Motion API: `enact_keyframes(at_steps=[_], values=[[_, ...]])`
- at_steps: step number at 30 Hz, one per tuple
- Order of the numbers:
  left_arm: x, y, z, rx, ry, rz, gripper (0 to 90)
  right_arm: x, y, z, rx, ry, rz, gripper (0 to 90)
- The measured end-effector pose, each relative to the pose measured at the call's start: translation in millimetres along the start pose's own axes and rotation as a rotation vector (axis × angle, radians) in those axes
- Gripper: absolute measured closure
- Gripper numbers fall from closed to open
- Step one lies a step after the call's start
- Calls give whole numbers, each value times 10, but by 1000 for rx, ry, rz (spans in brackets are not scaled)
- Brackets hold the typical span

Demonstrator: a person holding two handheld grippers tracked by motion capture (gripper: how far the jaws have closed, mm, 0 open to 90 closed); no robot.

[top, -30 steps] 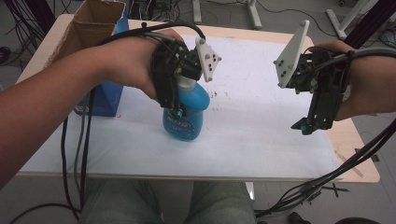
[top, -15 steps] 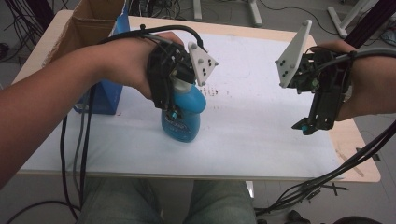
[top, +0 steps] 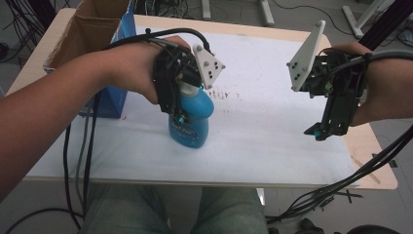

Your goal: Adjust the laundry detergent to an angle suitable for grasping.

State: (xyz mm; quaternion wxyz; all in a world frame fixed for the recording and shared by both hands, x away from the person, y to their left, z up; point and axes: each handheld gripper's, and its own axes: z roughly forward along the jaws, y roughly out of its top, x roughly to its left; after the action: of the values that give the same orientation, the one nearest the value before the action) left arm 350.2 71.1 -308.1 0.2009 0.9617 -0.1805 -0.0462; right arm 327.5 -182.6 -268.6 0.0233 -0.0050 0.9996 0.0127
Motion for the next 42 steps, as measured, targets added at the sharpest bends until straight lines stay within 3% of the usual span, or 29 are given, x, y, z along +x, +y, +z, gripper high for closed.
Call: enact_keyframes(at_steps=[4,11,15,20,23,31,42], values=[[-2,10,2,5,-1,11,388,-2,-2,6,3,1,0,10],[-16,20,-4,12,0,-11,376,2,0,4,2,1,-3,10],[-16,17,-30,14,8,-31,295,5,4,2,-1,1,-9,10],[-37,30,-77,16,14,-36,268,2,12,-1,-3,1,-13,10],[-35,48,-97,27,44,-49,191,1,22,2,-5,-1,-15,10],[-20,61,-188,36,67,-70,159,16,27,-8,-9,-5,-18,10],[-30,51,-326,84,80,-135,77,17,6,-36,-16,-11,-17,10]])
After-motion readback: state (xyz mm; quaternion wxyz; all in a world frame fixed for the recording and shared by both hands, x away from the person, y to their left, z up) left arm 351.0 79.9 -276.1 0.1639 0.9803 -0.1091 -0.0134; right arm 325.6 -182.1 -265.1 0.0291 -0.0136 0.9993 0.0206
